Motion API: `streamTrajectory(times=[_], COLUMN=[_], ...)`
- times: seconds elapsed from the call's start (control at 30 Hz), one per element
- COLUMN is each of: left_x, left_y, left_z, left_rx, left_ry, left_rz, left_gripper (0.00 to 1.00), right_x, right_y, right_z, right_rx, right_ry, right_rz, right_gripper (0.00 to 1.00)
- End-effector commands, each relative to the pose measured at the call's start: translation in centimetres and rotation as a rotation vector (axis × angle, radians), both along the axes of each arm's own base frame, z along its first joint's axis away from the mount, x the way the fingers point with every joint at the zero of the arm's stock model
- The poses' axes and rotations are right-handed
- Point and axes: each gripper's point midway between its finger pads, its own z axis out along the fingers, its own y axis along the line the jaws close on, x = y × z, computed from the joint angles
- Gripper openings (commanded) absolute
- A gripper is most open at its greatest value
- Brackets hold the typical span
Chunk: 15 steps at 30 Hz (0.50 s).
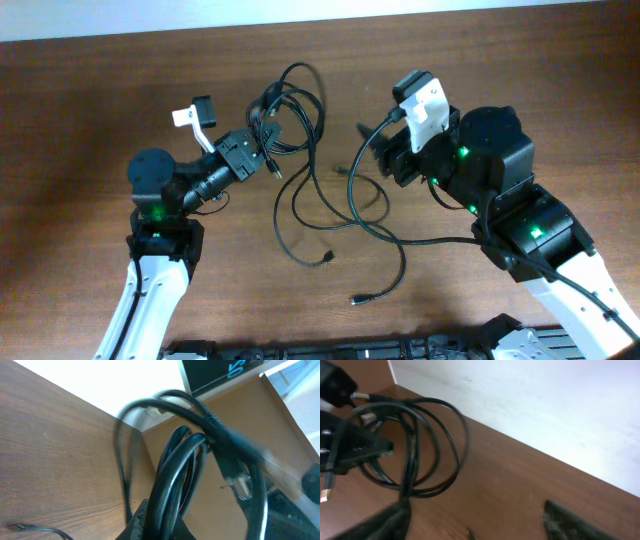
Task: Untangle cables
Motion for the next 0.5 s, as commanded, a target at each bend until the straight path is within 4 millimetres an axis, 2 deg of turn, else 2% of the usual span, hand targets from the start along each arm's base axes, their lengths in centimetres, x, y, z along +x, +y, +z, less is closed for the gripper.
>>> streamTrajectory(times=[0.0, 0.1, 0.23, 0.3, 0.4, 0.47], left_x=[-0.6, -1.2, -2.9, -3.5, -4.8, -5.3], left_y=[-0.3, -0.8, -1.7, -2.4, -4.3, -5.0], left_z=[0.3, 0.6, 2.7, 2.9, 3.1, 3.0], left_rx=[0.009, 0.006, 0.004, 0.003, -0.004, -0.006], left_ry=[-0.03, -0.045, -0.174, -0.192, -0.2, -0.201], left_rz=[-0.041, -0.089, -0.192, -0.225, -0.29, -0.319], left_gripper=[0.0, 0.0, 0.0, 0.0, 0.0, 0.0], right_x=[-0.7, -2.2, -1.8, -2.0, -1.3, -0.2], right_y=[-0.1, 1.4, 1.7, 3.0, 3.1, 1.9], right_z=[-0.2, -0.9, -1.7, -1.7, -1.3, -1.3], right_rx=[0.021, 0.042, 0.035, 0.06, 0.065, 0.04], right_ry=[0.042, 0.101, 0.122, 0.131, 0.102, 0.08], right_rz=[0.0, 0.114, 0.116, 0.184, 0.171, 0.086], right_gripper=[0.98, 0.99, 0.99, 0.99, 0.99, 0.99])
